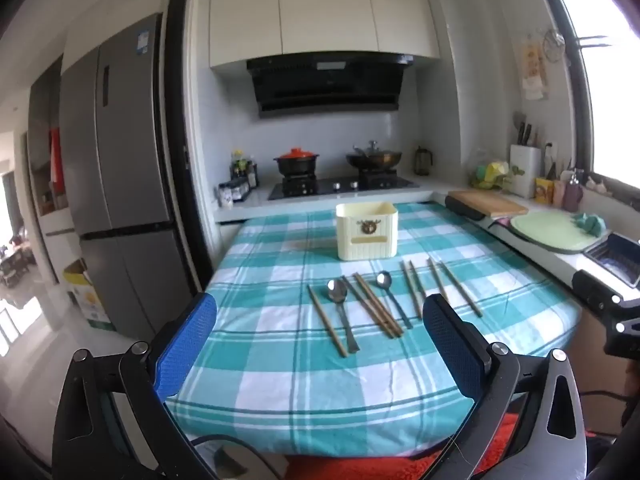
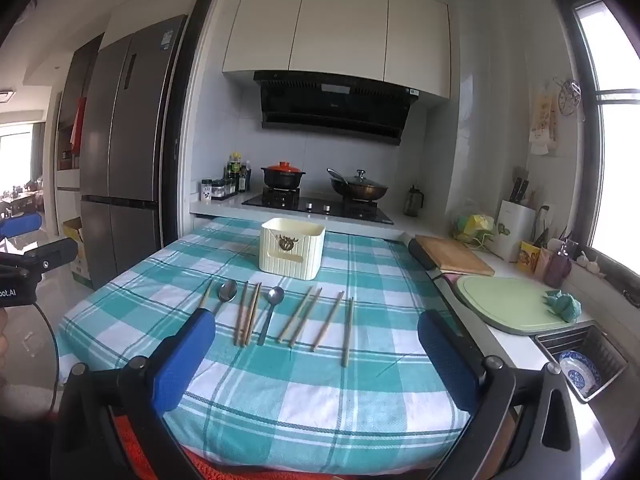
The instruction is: Organize utensils
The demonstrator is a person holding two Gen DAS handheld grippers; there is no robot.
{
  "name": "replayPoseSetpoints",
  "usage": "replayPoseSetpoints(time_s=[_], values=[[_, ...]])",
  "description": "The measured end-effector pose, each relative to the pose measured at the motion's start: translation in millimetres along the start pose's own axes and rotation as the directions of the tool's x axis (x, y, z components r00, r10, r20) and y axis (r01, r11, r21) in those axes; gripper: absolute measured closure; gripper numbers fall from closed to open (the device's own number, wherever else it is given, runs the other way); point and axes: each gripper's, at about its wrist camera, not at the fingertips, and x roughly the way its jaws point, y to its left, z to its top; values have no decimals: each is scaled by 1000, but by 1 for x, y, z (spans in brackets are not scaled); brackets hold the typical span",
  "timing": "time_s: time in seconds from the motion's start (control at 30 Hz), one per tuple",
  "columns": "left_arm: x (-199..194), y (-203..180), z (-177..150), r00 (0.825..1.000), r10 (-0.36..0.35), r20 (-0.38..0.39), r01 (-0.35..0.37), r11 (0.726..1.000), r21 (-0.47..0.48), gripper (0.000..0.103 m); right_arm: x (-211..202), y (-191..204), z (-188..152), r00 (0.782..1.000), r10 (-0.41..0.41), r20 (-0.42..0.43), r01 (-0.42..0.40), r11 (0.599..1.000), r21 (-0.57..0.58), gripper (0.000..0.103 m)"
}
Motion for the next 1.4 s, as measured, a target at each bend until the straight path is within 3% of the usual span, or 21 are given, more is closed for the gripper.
replayPoseSetpoints(time_s=[0.1,0.13,0.3,1.4], values=[[11,8,4,1000,-11,-14,10,999,-33,0,-1,0,-2,1000,-9,26,9,1000,-13,0],[2,10,3,999,-12,35,12,1000,-25,0,-1,0,-2,1000,-10,28,10,1000,-11,0],[-14,12,0,997,-7,78,9,1000,-26,0,-8,0,4,999,-15,49,15,1000,2,0],[2,1,1,999,-4,33,5,1000,-12,0,-1,-13,-2,1000,-14,26,13,998,65,0]])
